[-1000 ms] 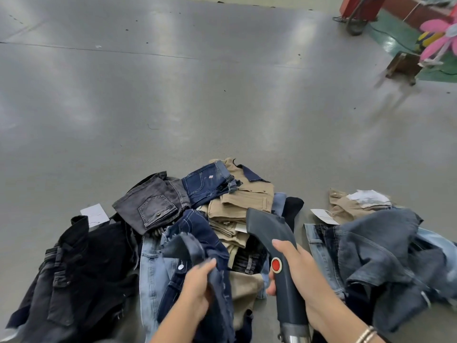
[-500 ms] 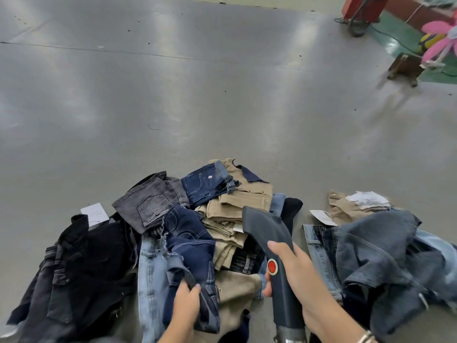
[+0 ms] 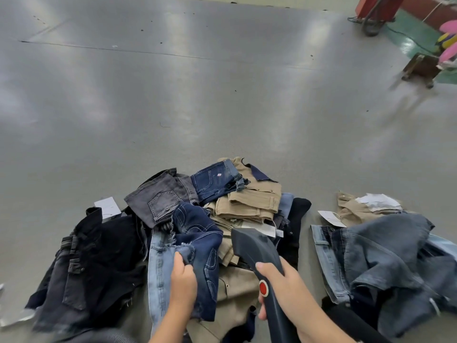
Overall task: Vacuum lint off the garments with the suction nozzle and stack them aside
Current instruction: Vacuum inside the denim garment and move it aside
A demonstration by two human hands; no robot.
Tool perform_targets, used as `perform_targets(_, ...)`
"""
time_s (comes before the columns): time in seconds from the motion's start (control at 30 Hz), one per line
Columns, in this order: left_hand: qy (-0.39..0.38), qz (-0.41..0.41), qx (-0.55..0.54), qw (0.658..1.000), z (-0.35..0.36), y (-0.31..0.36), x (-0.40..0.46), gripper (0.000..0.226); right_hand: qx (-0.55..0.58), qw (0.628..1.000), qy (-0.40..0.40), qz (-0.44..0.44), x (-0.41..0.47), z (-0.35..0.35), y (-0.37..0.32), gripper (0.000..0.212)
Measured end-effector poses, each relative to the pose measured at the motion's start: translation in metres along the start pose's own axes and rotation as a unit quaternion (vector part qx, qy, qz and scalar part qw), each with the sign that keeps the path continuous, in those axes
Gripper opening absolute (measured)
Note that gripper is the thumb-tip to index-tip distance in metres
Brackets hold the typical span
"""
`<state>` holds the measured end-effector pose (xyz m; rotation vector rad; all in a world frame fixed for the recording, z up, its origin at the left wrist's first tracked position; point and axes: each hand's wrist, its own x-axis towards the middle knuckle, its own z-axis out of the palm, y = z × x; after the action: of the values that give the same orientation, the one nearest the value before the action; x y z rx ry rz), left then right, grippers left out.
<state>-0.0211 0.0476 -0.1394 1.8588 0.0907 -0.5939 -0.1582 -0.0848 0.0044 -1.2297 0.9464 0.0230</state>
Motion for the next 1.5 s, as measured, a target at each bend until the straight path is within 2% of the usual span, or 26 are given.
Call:
perform_targets(0.07, 0.005, -0.009, -0.075, 0.997, 0.004, 0.002, -0.003, 0.025, -0.017, 1.000, -0.009, -0.001, 0.002, 0.004, 0.005, 0.015)
perform_targets(0.17, 0.003, -0.049, -0.141, 0.989, 0.007, 0.009, -0.004, 0.025, -0.025, 0.999, -0.033, -0.003, 0.002, 0.006, 0.005, 0.014)
perform_targets(0.27, -0.022, -0.005, -0.129, 0.991, 0.003, 0.014, -0.002, 0.027, -0.023, 0.999, -0.033, 0.003, 0.002, 0.001, 0.007, 0.014)
perform_targets(0.47, -0.003, 0.053, -0.093, 0.994, 0.006, 0.014, 0.003, 0.016, -0.044, 0.994, -0.063, 0.072, -0.001, 0.003, 0.030, 0.020)
perform_targets(0.6, -0.033, 0.037, -0.079, 0.996, 0.013, 0.008, -0.001, 0.027, -0.052, 0.993, -0.071, 0.077, 0.002, 0.009, 0.033, 0.027)
perform_targets(0.73, -0.068, 0.020, -0.118, 0.991, 0.017, 0.008, -0.008, 0.029, -0.039, 0.993, -0.083, 0.079, 0.007, 0.008, 0.023, 0.024)
perform_targets(0.93, -0.109, 0.062, -0.112, 0.986, 0.018, 0.013, -0.020, 0.025, 0.023, 0.996, -0.029, 0.076, 0.021, -0.006, 0.002, 0.027)
perform_targets(1.13, -0.149, 0.071, -0.095, 0.982, 0.019, 0.017, -0.024, 0.027, -0.027, 0.994, -0.064, 0.081, 0.018, 0.002, 0.013, 0.020)
perform_targets(1.3, -0.157, 0.098, -0.077, 0.980, 0.022, 0.022, -0.029, 0.032, 0.008, 0.998, -0.027, 0.063, 0.025, -0.003, 0.004, 0.027)
perform_targets(1.43, -0.150, 0.070, -0.078, 0.983, 0.019, 0.016, -0.027, 0.028, 0.076, 0.996, 0.030, 0.034, 0.026, -0.021, -0.012, 0.042)
perform_targets(1.5, -0.156, 0.045, -0.077, 0.984, 0.018, 0.011, -0.027, 0.026, 0.098, 0.993, 0.051, 0.028, 0.026, -0.032, -0.021, 0.042)
